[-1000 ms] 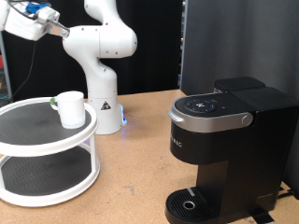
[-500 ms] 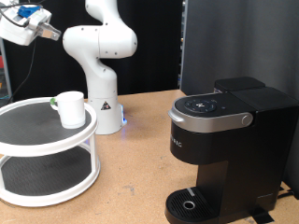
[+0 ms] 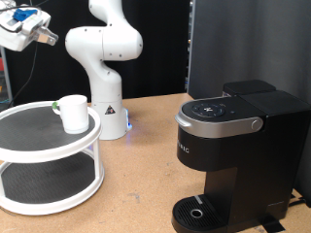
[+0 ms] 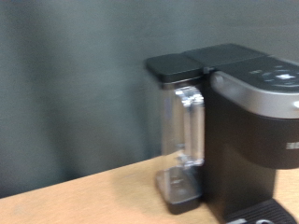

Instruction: Make a cup of coffee with the keurig machine

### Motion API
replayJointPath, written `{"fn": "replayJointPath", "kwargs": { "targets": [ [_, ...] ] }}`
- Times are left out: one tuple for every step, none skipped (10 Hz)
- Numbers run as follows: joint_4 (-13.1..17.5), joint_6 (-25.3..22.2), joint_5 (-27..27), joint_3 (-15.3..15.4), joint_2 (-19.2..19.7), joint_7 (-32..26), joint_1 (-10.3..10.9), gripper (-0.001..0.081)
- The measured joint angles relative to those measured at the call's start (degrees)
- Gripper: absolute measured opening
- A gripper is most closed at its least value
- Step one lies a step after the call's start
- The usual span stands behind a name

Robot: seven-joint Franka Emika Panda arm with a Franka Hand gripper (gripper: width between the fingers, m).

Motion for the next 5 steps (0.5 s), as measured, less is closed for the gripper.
{"fn": "replayJointPath", "kwargs": {
  "targets": [
    [-0.82,2.25,1.42,-0.08,0.0,0.3,-0.19,0.0007],
    [-1.64,4.15,2.2,-0.1,0.01,0.32,-0.46,0.0007],
    [-2.55,6.36,2.82,-0.09,0.0,0.32,-0.65,0.0007],
    [-3.54,8.74,3.32,-0.06,0.0,0.28,-0.67,0.0007],
    [-4.54,11.07,4.02,-0.01,-0.02,-0.13,-0.67,0.0007]
  ]
}}
